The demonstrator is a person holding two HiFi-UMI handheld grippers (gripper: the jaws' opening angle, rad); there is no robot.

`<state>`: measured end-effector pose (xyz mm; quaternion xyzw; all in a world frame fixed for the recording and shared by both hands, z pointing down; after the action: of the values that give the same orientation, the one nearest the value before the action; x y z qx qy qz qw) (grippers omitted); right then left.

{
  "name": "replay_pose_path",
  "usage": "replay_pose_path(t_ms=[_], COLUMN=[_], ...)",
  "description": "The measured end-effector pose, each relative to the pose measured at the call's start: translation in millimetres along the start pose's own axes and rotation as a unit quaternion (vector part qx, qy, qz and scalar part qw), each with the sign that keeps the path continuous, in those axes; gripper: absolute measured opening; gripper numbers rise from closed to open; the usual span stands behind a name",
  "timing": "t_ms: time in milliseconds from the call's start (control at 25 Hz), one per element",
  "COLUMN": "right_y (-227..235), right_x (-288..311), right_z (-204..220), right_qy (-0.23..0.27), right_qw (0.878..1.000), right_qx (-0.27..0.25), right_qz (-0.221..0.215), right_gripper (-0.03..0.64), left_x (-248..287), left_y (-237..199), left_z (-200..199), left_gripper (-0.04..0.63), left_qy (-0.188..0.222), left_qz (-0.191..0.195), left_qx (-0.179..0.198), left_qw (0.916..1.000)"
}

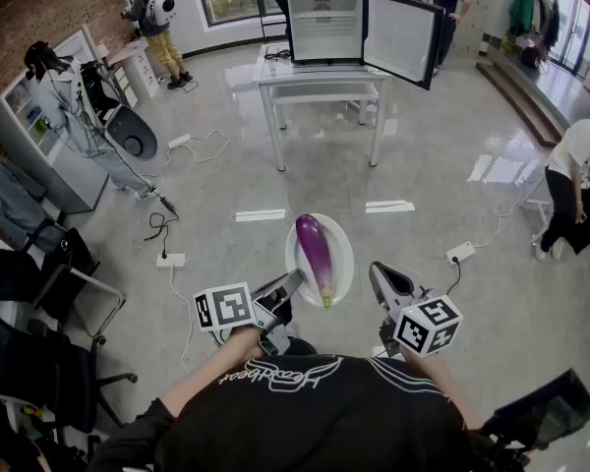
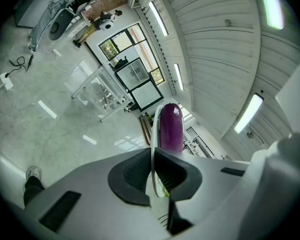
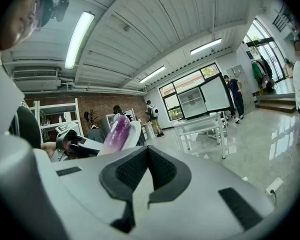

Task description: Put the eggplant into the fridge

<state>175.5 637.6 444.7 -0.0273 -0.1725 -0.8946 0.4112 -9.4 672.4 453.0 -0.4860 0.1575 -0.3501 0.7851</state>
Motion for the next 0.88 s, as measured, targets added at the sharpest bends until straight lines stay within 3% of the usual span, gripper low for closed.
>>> replay_pose_path(t_ms=[520,880], right_y=[6.3,15.7], right_x=[-1.8,7.4], right_z=[-0.8,-2.1], right_qy=[0.009,0.012], right_qw=[1.000,0.999], right_qx=[-0.007,0.031], right_qz=[0.000,0.012], right_gripper=[0.006,0.006], left_x=[5.1,7.4], left_y=[-3.4,-11.1], left_z=[3.4,-6.6], left_gripper=[0.023,0.023], left_qy=[-0.006,-0.008], left_qz=[-0.002,-0.006], left_qx=[-0.005,-0.014], left_qw=[1.0000,0.9999])
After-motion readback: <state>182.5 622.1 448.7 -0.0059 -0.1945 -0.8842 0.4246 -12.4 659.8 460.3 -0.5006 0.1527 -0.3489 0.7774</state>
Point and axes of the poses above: the fingertips, and each gripper's own axes: x forward along the fingers, y to its right, z out of its underside, the point moved 3 cm from there along -x, backward along the fingers, and after that the axes turned 7 degrees about z, right-handed, at the moved point
